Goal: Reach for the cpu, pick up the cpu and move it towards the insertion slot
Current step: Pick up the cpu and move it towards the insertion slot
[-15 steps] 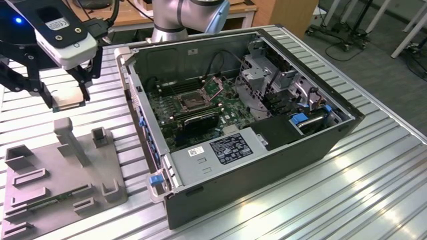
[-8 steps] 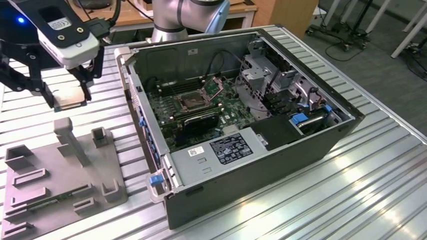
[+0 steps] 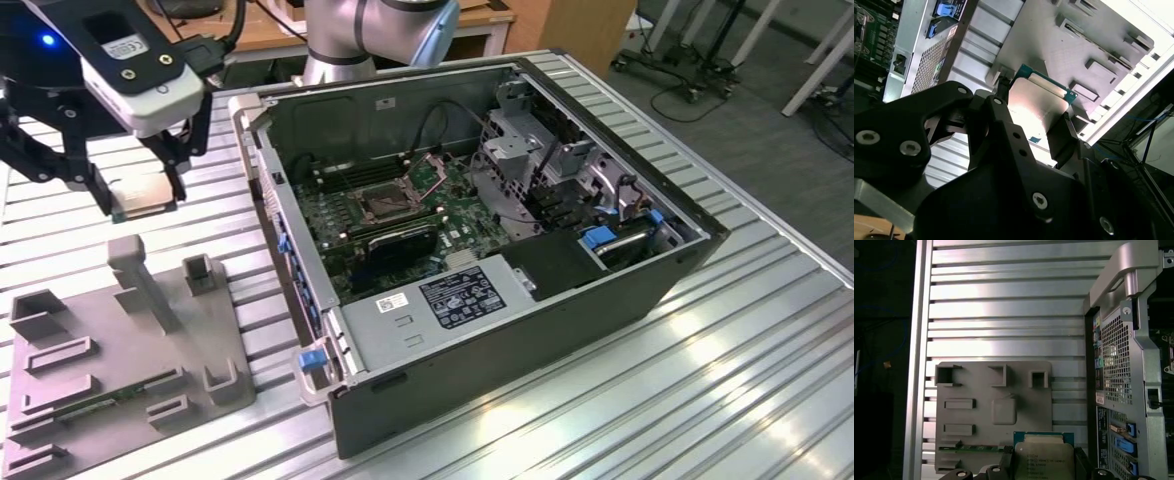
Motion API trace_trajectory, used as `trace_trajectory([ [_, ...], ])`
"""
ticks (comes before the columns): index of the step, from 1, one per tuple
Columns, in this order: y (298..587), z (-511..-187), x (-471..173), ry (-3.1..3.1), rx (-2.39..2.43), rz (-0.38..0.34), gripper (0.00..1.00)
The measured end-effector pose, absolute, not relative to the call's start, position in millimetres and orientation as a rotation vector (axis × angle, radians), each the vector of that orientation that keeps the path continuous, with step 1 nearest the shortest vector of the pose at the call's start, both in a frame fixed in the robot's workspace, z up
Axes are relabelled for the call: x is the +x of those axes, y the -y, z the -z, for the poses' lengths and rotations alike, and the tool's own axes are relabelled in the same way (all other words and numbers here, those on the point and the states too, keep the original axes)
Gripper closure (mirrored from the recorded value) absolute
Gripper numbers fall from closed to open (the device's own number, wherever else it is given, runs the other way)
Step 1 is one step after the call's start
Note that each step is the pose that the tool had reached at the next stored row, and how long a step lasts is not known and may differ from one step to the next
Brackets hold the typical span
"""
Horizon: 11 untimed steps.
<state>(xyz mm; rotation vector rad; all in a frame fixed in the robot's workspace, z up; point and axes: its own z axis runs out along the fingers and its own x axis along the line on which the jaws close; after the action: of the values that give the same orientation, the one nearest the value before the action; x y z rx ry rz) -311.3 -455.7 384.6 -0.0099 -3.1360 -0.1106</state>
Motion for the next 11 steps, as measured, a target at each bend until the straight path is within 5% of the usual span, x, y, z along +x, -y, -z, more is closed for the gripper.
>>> trace_trajectory([
  [11, 455.7, -384.6, -308.5, 3.136, -0.01, 0.111, 0.45],
])
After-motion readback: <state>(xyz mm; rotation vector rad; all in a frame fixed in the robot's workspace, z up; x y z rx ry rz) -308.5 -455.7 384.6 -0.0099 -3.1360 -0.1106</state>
